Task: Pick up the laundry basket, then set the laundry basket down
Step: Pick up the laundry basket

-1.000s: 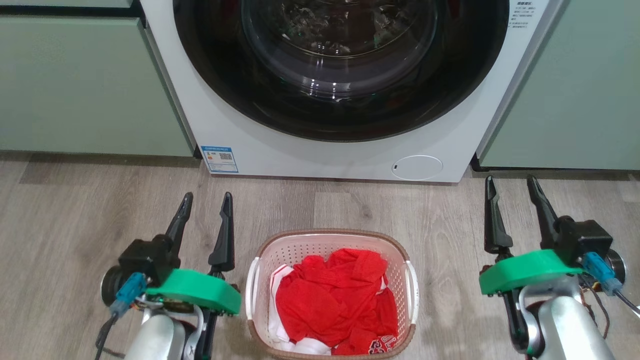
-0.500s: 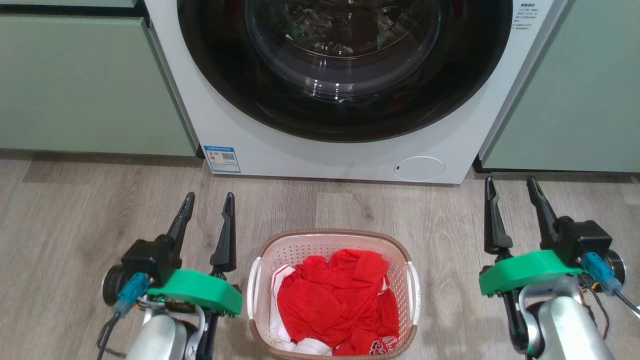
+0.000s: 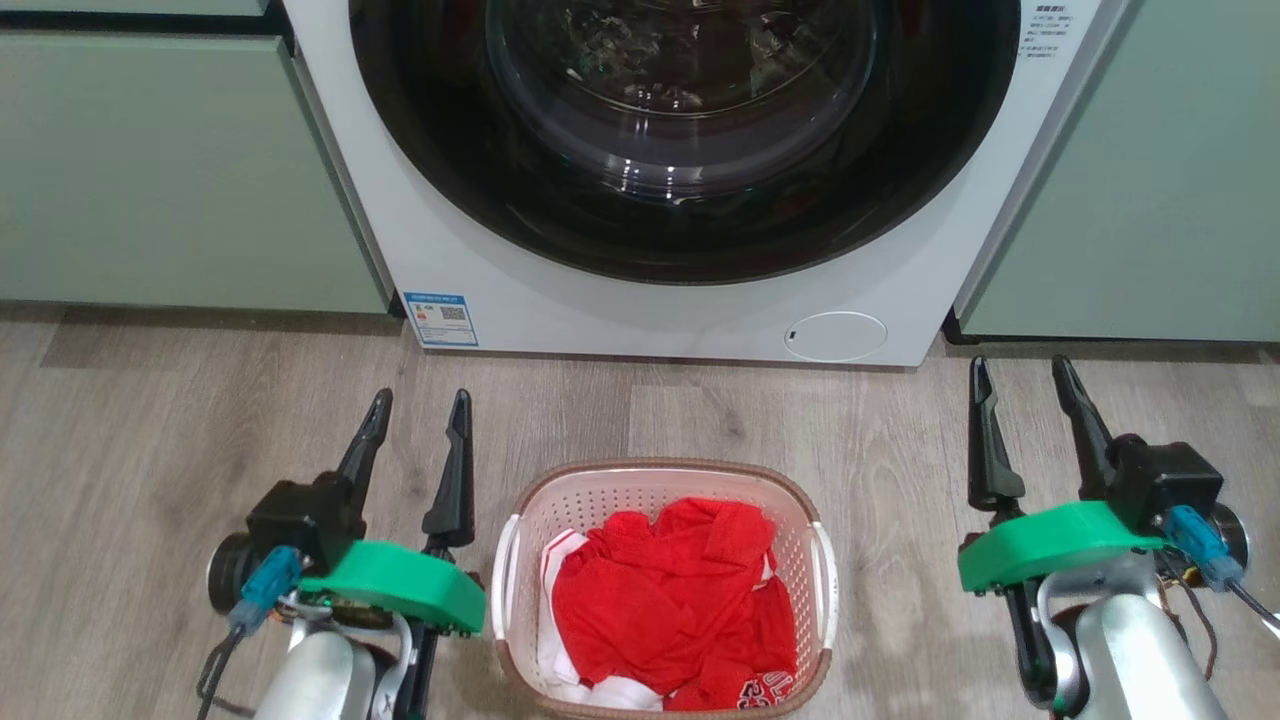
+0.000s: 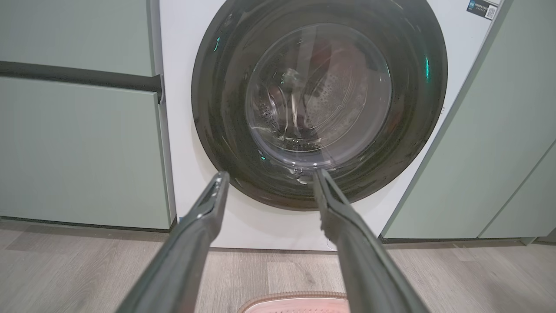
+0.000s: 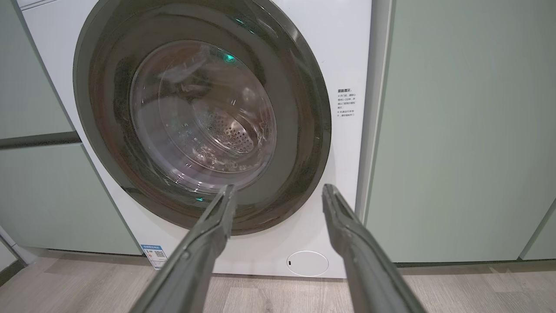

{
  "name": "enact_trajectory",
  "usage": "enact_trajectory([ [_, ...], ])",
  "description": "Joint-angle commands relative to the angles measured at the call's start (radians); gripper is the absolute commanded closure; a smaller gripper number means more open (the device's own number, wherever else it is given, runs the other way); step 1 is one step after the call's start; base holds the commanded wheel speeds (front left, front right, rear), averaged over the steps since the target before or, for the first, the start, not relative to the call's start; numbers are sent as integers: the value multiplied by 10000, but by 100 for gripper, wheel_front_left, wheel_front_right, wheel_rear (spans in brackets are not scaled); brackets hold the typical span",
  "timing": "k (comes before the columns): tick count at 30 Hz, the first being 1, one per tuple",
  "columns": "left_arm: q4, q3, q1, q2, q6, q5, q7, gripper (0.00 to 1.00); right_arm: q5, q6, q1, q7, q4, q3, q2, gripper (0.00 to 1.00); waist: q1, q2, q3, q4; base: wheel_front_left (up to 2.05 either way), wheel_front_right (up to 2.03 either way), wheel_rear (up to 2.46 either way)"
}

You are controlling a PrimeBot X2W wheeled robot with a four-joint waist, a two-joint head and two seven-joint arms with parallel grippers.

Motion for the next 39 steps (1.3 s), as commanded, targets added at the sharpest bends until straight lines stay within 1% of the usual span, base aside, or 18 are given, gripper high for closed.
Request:
enact_trajectory([
  [1,-257,275,-366,3,-56,67,-82,0,44,71,-288,-122,-288,189,-99,0,0,0,8,-1,0,0,0],
  [9,-203,205,-436,3,-48,123,-82,0,80,71,-364,-122,-306,169,-99,0,0,0,218,-23,0,0,0],
  [14,-68,147,-588,3,-29,115,-82,0,26,71,-549,-122,-192,216,-99,0,0,0,617,-48,0,0,0],
  [18,207,109,-799,3,-9,93,-82,0,61,71,-814,-122,143,308,-99,0,0,0,1080,-66,0,0,0],
  [27,1292,-30,-1617,3,-22,207,-82,0,400,71,-1623,-122,1255,477,-99,0,0,0,2237,-6,0,0,0],
  [30,1934,-80,-2038,3,-41,299,-82,0,453,71,-2034,-122,1872,596,-99,0,0,0,2758,21,0,0,0],
  [39,4248,-516,-3653,3,-325,388,-82,0,622,71,-3417,-122,4010,1022,-99,0,0,0,4357,259,0,0,0],
])
